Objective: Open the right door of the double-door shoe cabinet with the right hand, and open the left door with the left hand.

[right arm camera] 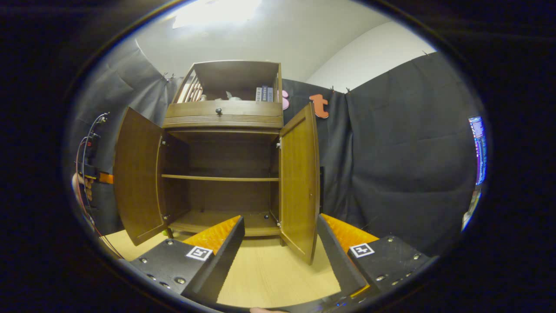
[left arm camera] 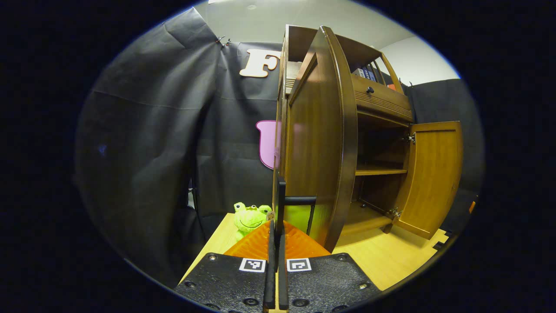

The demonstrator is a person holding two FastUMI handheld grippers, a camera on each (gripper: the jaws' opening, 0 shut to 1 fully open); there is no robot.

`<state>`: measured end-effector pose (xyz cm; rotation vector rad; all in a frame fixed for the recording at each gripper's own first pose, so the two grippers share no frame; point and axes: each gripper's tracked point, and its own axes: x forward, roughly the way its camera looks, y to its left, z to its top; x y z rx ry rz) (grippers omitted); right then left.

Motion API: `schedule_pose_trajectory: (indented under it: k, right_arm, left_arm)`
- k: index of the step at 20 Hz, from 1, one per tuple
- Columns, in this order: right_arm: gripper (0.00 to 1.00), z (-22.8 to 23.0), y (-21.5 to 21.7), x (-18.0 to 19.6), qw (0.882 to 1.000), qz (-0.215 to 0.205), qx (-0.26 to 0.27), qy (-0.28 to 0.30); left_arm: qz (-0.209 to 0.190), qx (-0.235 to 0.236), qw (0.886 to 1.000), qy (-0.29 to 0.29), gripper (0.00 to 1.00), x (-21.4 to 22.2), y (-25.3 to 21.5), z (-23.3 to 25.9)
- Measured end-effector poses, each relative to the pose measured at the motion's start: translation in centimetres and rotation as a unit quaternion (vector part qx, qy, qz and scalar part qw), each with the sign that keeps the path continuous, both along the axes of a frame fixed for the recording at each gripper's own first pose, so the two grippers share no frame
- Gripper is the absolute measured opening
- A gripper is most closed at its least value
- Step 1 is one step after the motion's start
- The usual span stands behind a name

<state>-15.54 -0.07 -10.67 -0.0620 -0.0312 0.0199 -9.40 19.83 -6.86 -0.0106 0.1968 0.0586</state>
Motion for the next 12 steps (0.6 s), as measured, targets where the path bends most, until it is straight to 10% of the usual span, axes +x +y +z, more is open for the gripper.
schedule_pose_trajectory:
  k: [12]
  right_arm:
    - [1.00,-0.9,1.5,0.2,1.000,0.016,-0.016,0.012]
  left_arm:
    - [-0.014,-0.027,1.000,0.005,0.05,-0.3,0.9,0.2]
